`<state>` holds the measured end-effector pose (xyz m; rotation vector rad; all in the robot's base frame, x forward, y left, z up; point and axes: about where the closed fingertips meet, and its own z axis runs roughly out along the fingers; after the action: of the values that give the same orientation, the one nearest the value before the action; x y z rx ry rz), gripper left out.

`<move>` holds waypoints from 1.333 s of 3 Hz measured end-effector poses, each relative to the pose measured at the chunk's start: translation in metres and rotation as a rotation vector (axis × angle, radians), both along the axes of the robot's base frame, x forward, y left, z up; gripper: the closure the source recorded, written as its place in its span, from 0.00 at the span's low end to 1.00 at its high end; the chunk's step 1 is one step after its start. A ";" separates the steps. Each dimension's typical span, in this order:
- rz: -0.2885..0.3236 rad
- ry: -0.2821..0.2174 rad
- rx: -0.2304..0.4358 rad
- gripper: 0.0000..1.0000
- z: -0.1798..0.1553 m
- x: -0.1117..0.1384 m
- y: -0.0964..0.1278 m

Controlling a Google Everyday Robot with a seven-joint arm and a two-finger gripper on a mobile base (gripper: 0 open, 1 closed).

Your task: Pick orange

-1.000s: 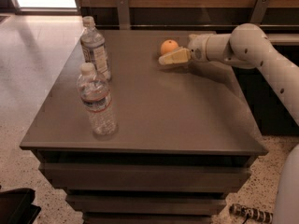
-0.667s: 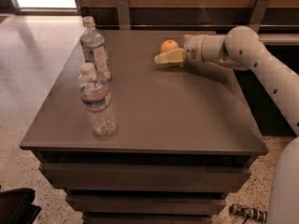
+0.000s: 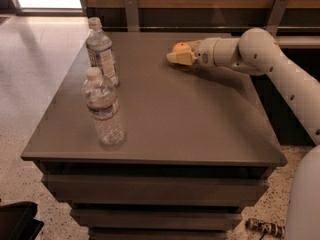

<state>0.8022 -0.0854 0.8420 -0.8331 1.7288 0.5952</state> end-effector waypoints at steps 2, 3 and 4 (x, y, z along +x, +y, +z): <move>0.009 0.004 0.001 0.88 -0.002 0.000 0.007; 0.013 0.005 0.002 1.00 -0.003 0.000 0.009; 0.024 -0.003 0.000 1.00 0.002 0.001 0.013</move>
Offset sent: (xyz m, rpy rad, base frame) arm 0.0001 0.0027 -0.0010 0.0006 0.0015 0.0036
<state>0.8034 -0.0724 0.8443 -0.8550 1.7181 0.6098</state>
